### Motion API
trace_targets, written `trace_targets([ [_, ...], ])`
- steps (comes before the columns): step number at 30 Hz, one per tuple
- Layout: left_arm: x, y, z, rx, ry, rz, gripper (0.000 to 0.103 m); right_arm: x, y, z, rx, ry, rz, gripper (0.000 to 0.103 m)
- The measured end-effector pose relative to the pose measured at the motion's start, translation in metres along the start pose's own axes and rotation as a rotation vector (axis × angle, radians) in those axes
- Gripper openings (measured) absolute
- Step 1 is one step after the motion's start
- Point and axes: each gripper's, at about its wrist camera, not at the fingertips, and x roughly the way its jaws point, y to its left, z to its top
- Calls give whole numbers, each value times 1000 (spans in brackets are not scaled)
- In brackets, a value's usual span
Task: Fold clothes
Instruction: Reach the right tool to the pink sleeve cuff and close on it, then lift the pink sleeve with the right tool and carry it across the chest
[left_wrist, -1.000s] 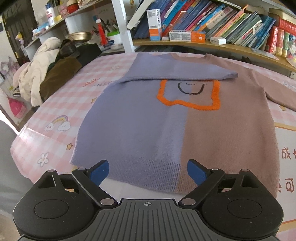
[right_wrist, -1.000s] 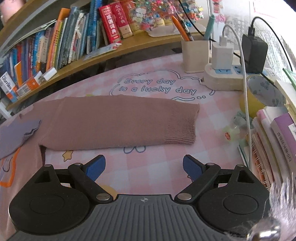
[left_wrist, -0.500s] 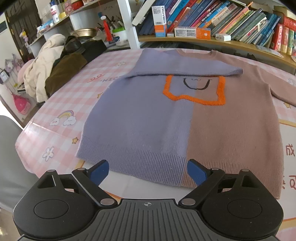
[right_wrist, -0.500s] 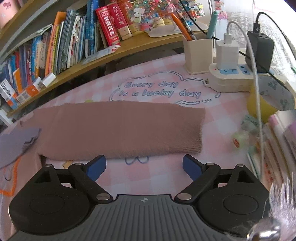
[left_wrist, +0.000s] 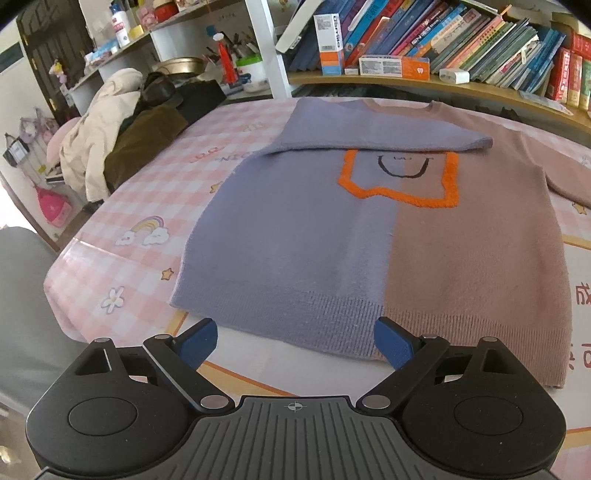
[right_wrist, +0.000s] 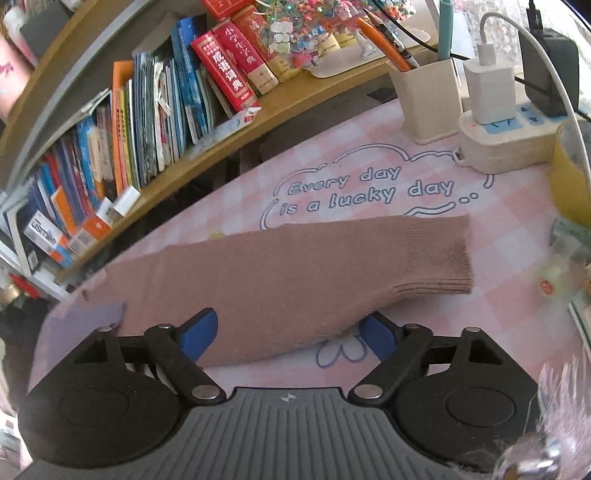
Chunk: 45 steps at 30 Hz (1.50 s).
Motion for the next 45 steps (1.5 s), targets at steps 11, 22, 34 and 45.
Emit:
trace_targets([
  [11,-1,5,-2,-11,-1,9,94,-2,-16,11,14,-20,-9,63],
  [22,1,8,0,-16,-1,8,94,-1,-27,16,64,-34,-118,19],
  [34,5,9,4,-11,-16,-14,94,-11,-8,30,2,-55,-75,6],
  [45,15,25,17,2,-75,-74,94,-33,71,51,-87,-138,65,5],
])
